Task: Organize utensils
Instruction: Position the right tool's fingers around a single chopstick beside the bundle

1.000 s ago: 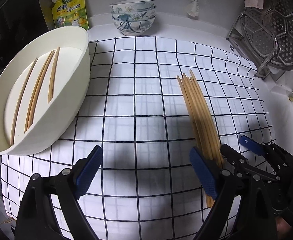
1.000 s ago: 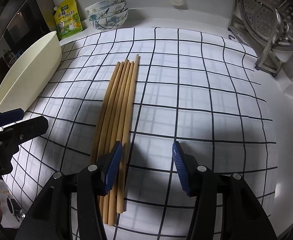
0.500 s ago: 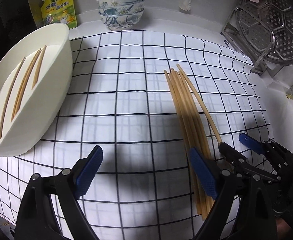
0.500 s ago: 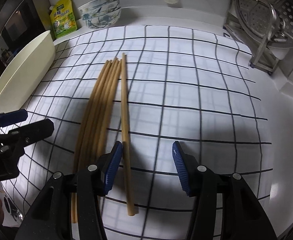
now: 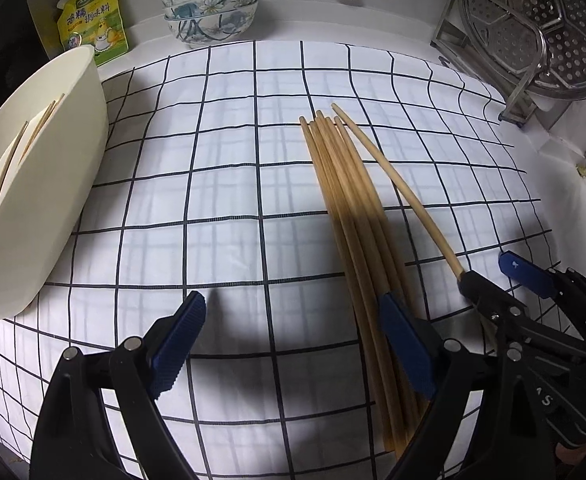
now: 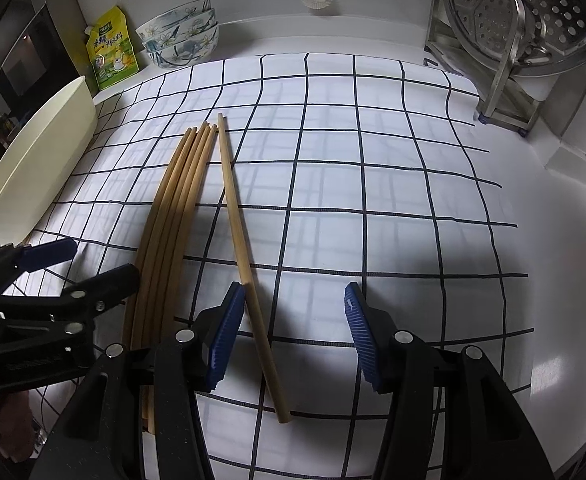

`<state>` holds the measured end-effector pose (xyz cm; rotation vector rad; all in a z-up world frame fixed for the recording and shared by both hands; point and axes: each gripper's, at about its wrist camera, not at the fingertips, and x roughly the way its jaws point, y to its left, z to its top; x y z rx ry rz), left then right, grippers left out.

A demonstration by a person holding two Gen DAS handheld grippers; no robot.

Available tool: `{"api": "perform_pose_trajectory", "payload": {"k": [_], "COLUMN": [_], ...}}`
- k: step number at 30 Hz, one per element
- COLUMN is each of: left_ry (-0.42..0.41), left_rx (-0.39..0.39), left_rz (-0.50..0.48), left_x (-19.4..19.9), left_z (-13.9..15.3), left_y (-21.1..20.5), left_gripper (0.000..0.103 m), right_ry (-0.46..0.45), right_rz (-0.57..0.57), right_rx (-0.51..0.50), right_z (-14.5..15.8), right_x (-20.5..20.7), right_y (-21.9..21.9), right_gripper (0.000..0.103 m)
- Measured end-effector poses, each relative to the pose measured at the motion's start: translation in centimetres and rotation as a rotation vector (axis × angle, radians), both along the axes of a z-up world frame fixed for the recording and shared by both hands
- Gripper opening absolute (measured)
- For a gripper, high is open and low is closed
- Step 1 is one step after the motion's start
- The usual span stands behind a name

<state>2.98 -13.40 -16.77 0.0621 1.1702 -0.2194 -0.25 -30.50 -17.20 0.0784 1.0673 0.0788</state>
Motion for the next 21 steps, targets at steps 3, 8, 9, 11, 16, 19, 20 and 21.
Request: {"api": "perform_pose_trajectory", "payload": {"k": [3, 8, 9, 11, 16, 19, 20, 21], "left_ry": [0.000, -0.007, -0.012, -0.017, -0.017, -0.017, -0.016, -0.016], "left_rx": [0.011, 0.016, 0.019, 0.018, 0.033, 0.033, 0.035, 0.041], "left_rz": [0.009, 0.032, 0.041, 0.052, 0.096, 0.107, 0.106, 0.104], "left_x": [0.0, -0.2, -0.1, -0.2, 0.0, 0.0, 0.0, 0.0], "left_z": [-0.3, -0.2, -0.1, 0.0, 0.0, -0.1, -0.1, -0.2], "left_y": [0.3, 1.4, 1.7, 2.2, 3.4, 3.6, 3.5, 3.4], "left_gripper": [0.088, 0.087, 0.087, 0.087, 0.087, 0.087, 0.087, 0.087], "right_ry": [0.000, -0.005, -0.007, -0.012, -0.024, -0.026, -0.026, -0.024], "right_rz": [0.003, 0.001, 0.003, 0.011, 0.023, 0.031, 0.035, 0.038], "right_rx": [-0.001, 0.006, 0.008, 0.011, 0.006, -0.004, -0.007, -0.012], "right_z": [0.0, 0.2, 0.2, 0.3, 0.5, 0.3, 0.3, 0.2], "right_x": [-0.2, -0.5, -0.5, -0.4, 0.1, 0.6, 0.7, 0.8], "right_y": [0.0, 0.2, 0.2, 0.4, 0.6, 0.7, 0.7, 0.7], "right_gripper": [0.050, 0.050, 0.050, 0.050, 0.050, 0.050, 0.050, 0.050]}}
